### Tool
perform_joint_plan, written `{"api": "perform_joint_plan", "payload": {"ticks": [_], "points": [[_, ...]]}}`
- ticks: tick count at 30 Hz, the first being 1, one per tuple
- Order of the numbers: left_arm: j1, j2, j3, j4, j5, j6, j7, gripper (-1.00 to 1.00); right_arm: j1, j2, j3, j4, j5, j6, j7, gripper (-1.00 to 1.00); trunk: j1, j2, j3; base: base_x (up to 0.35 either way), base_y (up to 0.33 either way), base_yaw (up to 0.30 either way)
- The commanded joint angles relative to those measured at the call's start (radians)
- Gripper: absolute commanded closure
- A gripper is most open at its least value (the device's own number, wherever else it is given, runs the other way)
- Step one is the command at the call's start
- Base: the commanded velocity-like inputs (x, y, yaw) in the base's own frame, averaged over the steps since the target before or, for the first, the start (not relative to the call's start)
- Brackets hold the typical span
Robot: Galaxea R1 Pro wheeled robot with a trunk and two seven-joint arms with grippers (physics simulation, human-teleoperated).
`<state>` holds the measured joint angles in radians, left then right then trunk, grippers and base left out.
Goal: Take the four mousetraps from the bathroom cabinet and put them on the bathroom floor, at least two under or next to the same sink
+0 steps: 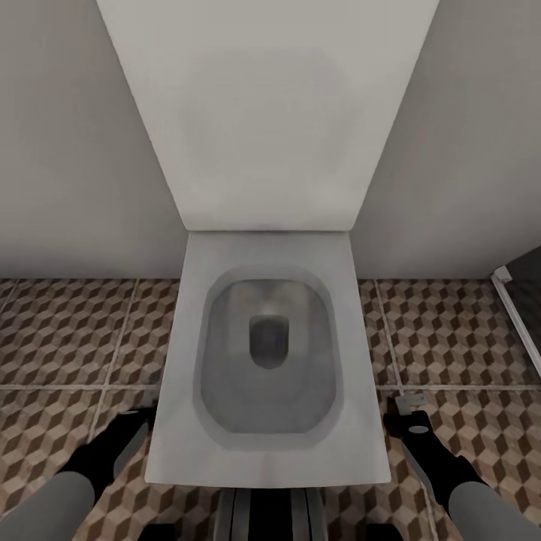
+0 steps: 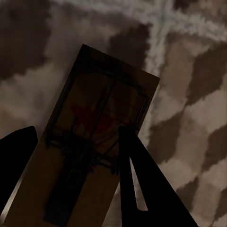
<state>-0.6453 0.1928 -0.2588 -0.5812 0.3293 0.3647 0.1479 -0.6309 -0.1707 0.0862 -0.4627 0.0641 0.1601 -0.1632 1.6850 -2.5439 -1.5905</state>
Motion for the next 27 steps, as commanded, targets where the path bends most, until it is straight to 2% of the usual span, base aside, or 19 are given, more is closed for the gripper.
{"api": "perform_joint_plan", "payload": {"ticks": [1, 27], "points": [[0.0, 0.001, -0.008, 0.003, 0.007, 0.003, 0.008, 1.0, 0.0, -0.001, 0.009, 0.0, -0.001, 0.009, -0.005, 1.0, 0.0, 0.0, -0.001, 0.0, 0.0, 0.0], [0.0, -0.003, -0.009, 0.028, 0.008, -0.02, 0.007, 1.0, 0.0, -0.001, 0.01, -0.001, -0.001, 0.009, -0.005, 1.0, 0.0, 0.0, -0.001, 0.0, 0.0, 0.0]]}}
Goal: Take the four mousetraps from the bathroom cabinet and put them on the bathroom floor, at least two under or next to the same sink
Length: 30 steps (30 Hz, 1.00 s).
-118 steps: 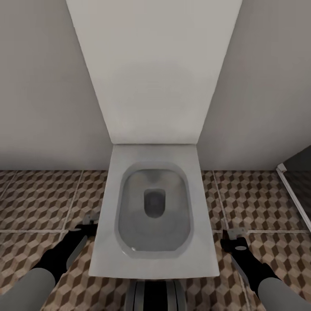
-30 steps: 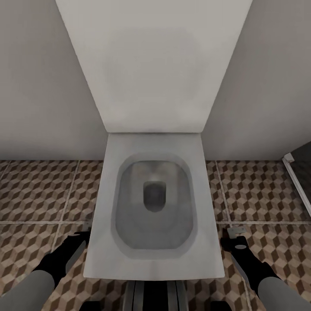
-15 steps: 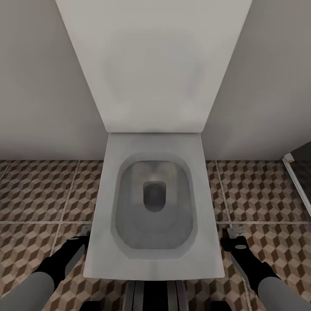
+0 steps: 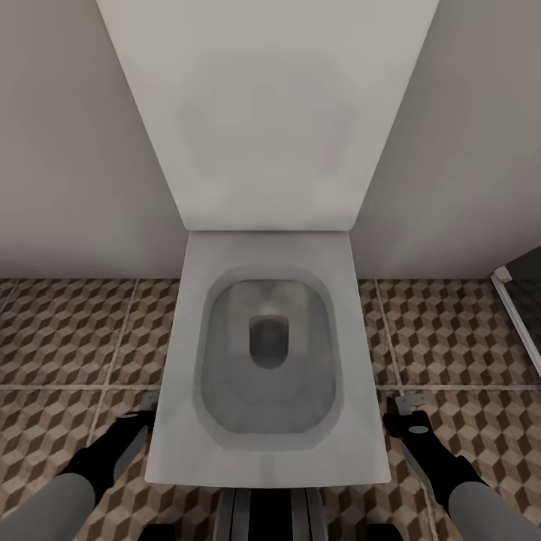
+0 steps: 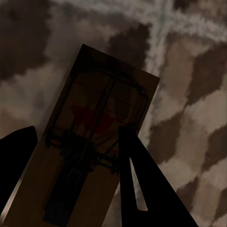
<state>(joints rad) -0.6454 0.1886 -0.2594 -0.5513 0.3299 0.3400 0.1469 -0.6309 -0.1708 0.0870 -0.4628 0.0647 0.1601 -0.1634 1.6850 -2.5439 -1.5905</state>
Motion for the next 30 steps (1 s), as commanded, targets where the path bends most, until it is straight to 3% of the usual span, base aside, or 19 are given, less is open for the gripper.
{"api": "perform_joint_plan", "payload": {"ticks": [1, 7, 30], "points": [[0.0, -0.004, -0.009, 0.0, 0.007, -0.004, 0.008, 1.0, 0.0, -0.001, 0.01, 0.0, -0.002, 0.009, -0.005, 1.0, 0.0, 0.0, -0.001, 0.0, 0.0, 0.0], [0.0, -0.02, -0.008, 0.011, 0.006, -0.046, 0.008, 1.0, 0.0, -0.001, 0.01, 0.0, -0.002, 0.009, -0.005, 1.0, 0.0, 0.0, -0.001, 0.0, 0.0, 0.0], [0.0, -0.013, -0.006, 0.031, 0.008, -0.052, 0.008, 1.0, 0.0, -0.001, 0.008, 0.0, -0.002, 0.009, -0.005, 1.0, 0.0, 0.0, -0.001, 0.0, 0.0, 0.0]]}}
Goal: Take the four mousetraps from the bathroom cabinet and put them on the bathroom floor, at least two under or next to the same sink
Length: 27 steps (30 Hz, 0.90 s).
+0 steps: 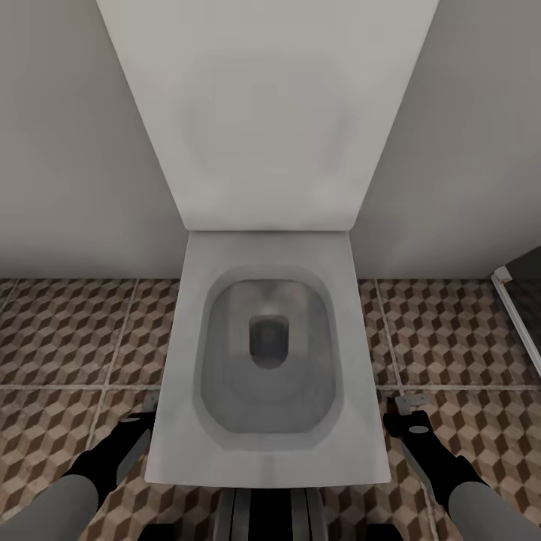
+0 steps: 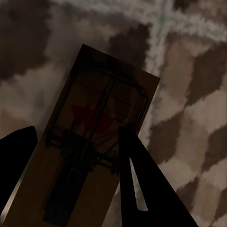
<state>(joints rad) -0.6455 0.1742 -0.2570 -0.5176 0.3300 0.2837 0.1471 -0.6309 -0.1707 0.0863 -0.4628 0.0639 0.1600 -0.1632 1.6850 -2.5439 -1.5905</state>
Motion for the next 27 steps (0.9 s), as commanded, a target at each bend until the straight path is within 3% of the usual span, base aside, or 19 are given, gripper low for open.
{"api": "perform_joint_plan", "payload": {"ticks": [1, 2, 3, 27], "points": [[0.0, 0.001, -0.008, -0.002, 0.007, 0.005, 0.008, 1.0, 0.0, -0.001, 0.009, 0.0, -0.001, 0.009, -0.006, 1.0, 0.0, 0.0, -0.001, 0.0, 0.0, 0.0], [0.0, 0.001, -0.008, -0.002, 0.007, 0.005, 0.008, 1.0, 0.0, -0.001, 0.009, 0.0, -0.001, 0.009, -0.006, 1.0, 0.0, 0.0, -0.001, 0.0, 0.0, 0.0], [0.0, 0.002, -0.008, -0.002, 0.007, 0.005, 0.009, 1.0, 0.0, -0.001, 0.009, 0.0, -0.001, 0.009, -0.006, -1.0, 0.0, 0.0, -0.001, 0.0, 0.0, 0.0], [0.005, 0.001, -0.008, 0.006, 0.009, 0.008, 0.009, 1.0, 0.0, -0.001, 0.007, 0.0, -0.004, 0.009, -0.005, -1.0, 0.0, 0.0, -0.001, 0.0, 0.0, 0.0]]}}
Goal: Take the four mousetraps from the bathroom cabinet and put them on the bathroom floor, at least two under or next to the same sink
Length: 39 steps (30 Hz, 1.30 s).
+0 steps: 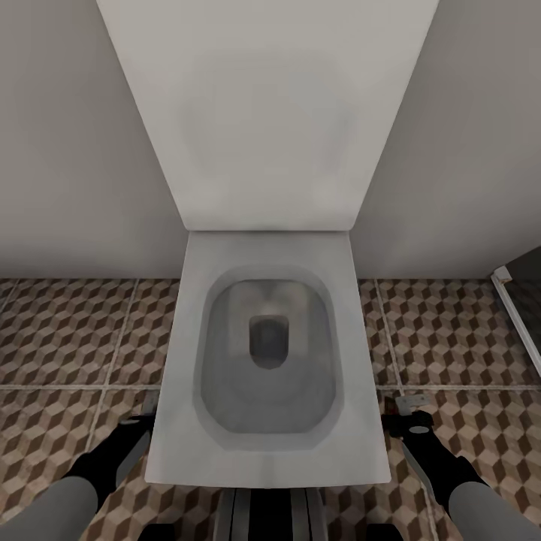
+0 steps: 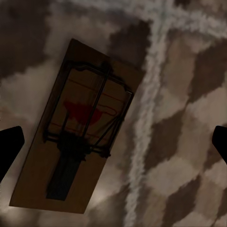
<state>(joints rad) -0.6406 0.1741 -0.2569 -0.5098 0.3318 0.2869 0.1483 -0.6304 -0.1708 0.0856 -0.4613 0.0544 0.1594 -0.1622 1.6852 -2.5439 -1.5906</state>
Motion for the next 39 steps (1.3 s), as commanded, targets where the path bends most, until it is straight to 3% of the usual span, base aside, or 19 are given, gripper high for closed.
{"api": "perform_joint_plan", "payload": {"ticks": [1, 4, 6, 16, 32, 33, 39], "points": [[0.001, 0.001, -0.008, 0.003, 0.008, 0.005, 0.008, 1.0, 0.0, -0.001, 0.008, -0.002, 0.006, 0.01, -0.006, -1.0, 0.0, 0.0, -0.001, 0.0, 0.0, 0.0], [-0.002, -0.006, -0.007, 0.111, 0.007, 0.005, 0.008, 1.0, 0.0, -0.001, 0.008, -0.002, 0.005, 0.01, -0.006, -1.0, 0.0, 0.0, -0.001, 0.0, 0.0, 0.0], [-0.003, -0.008, -0.007, 0.138, 0.007, 0.005, 0.008, 1.0, -0.001, -0.001, 0.008, -0.002, 0.005, 0.01, -0.006, -1.0, 0.0, 0.0, -0.001, 0.0, 0.0, 0.0], [-0.004, -0.009, -0.007, 0.148, 0.007, 0.004, 0.008, 1.0, 0.0, -0.001, 0.009, -0.002, 0.006, 0.01, -0.006, -1.0, 0.0, 0.0, -0.001, 0.0, 0.0, 0.0], [-0.005, -0.011, -0.007, 0.155, 0.007, -0.051, 0.008, 1.0, 0.0, -0.001, 0.009, -0.002, 0.005, 0.009, -0.006, -1.0, 0.0, 0.0, -0.001, 0.0, 0.0, 0.0], [-0.005, -0.011, -0.007, 0.155, 0.007, -0.051, 0.009, -1.0, 0.0, -0.001, 0.009, -0.002, 0.005, 0.009, -0.006, -1.0, 0.0, 0.0, -0.001, 0.0, 0.0, 0.0], [-0.005, -0.011, -0.007, 0.155, 0.007, -0.052, 0.009, -1.0, 0.0, -0.001, 0.009, -0.002, 0.006, 0.009, -0.006, -1.0, 0.0, 0.0, -0.001, 0.0, 0.0, 0.0]]}}
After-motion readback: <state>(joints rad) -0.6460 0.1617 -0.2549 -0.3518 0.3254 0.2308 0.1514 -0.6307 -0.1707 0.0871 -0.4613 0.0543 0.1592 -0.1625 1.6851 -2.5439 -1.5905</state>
